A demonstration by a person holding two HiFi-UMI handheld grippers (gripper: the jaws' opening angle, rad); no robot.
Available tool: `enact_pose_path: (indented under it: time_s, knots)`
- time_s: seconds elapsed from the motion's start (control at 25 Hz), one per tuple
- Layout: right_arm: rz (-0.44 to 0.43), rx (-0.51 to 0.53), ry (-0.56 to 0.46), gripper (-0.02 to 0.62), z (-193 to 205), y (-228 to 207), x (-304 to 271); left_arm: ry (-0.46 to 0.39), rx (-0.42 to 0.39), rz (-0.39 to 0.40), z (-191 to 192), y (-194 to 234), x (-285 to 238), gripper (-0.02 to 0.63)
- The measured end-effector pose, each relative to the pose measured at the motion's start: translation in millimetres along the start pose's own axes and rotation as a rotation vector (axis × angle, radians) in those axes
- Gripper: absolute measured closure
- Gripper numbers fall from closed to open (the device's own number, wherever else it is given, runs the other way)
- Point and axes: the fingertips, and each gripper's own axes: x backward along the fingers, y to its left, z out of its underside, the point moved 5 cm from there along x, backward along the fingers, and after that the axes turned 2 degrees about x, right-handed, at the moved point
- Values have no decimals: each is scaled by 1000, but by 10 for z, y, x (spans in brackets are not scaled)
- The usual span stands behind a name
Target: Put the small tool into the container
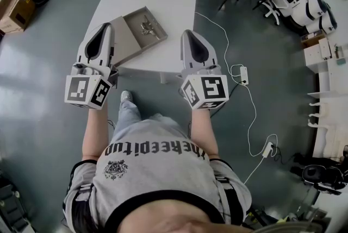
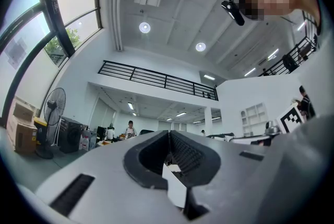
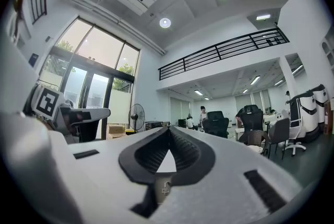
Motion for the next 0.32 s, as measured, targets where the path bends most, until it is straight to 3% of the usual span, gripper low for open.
enact_pose_path:
  time_s: [0.32]
  knots:
    - [-1,0,-7,601,-10,-59,61,2,-1,1,21,-91,-11,592]
